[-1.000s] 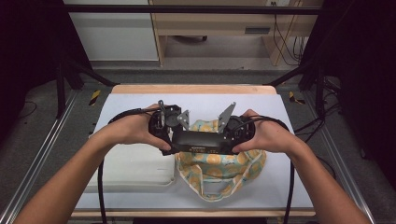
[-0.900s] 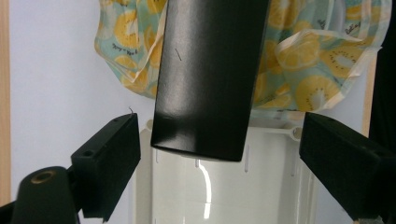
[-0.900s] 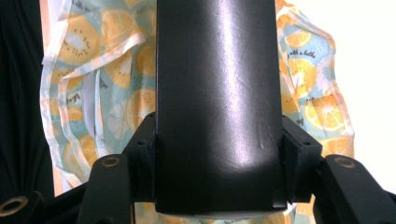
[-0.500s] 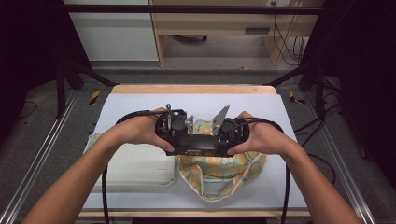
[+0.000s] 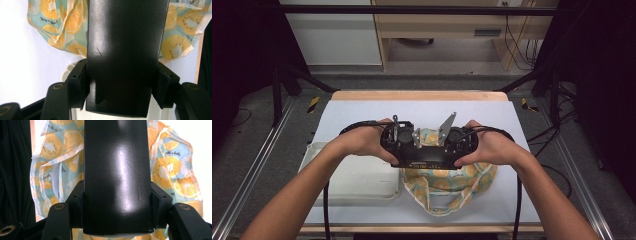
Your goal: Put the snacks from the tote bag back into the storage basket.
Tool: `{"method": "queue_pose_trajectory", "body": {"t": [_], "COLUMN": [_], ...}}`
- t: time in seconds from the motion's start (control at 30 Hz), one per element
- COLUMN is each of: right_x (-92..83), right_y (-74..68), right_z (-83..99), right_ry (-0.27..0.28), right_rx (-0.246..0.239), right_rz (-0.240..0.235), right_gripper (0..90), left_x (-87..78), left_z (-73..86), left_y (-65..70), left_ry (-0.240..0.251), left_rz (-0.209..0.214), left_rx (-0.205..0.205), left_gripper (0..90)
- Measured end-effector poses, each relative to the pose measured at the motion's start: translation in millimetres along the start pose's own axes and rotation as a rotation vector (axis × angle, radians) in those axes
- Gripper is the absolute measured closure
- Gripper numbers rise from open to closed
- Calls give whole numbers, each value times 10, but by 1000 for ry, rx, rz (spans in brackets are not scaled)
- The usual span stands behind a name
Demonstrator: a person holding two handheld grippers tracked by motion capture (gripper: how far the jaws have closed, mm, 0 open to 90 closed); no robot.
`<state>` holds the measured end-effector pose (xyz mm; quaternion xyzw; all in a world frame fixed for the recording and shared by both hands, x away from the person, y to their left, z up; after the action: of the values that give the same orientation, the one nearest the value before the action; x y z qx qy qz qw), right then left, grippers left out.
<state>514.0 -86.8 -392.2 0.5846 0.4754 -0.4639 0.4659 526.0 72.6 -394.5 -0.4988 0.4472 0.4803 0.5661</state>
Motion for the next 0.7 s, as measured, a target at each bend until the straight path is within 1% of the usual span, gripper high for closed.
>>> {"method": "queue_pose_trajectory", "body": {"t": [0.1, 0.3, 0.4, 0.5, 0.57, 0.6, 0.63, 0.67, 0.7], "right_x": [-2, -7, 14, 36, 48, 53, 56, 61, 62], "right_y": [4, 12, 3, -12, -21, -15, -17, -10, -7], "right_z": [-5, -7, -7, -15, -29, -37, -42, -47, -53], "right_ry": [5, 18, 21, 16, 10, 12, 10, 12, 15], "right_rx": [4, 16, 13, 4, -10, -19, -16, -16, -14], "right_rz": [-3, -6, -7, -2, 11, 20, 20, 25, 25], "right_gripper": [436, 436, 436, 434, 432, 431, 429, 427, 424], "left_x": [7, 32, 44, 66, 70, 73, 67, 74, 68], "left_z": [5, 3, 4, 10, 23, 31, 43, 49, 62], "left_y": [-7, -12, -3, 26, 31, 31, 30, 32, 33], "left_ry": [4, 18, 2, -3, -13, -8, -11, 1, 1], "left_rz": [-14, -25, -26, -14, -24, -29, -35, -35, -38], "left_rx": [-6, -9, -11, -18, -19, -17, -16, -22, -23], "left_gripper": [378, 375, 388, 409, 420, 423, 425, 426, 427]}}
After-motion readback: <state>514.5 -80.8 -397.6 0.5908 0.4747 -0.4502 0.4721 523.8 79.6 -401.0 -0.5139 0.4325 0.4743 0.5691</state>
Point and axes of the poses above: each handheld gripper's, and its own axes: x roughly forward along the jaws, z roughly out of its underside, y roughly to its right, the point moved 7 cm from there along x, roughly forward along the jaws, and after that the axes turned 14 degrees about -y, right-handed, at the moved point
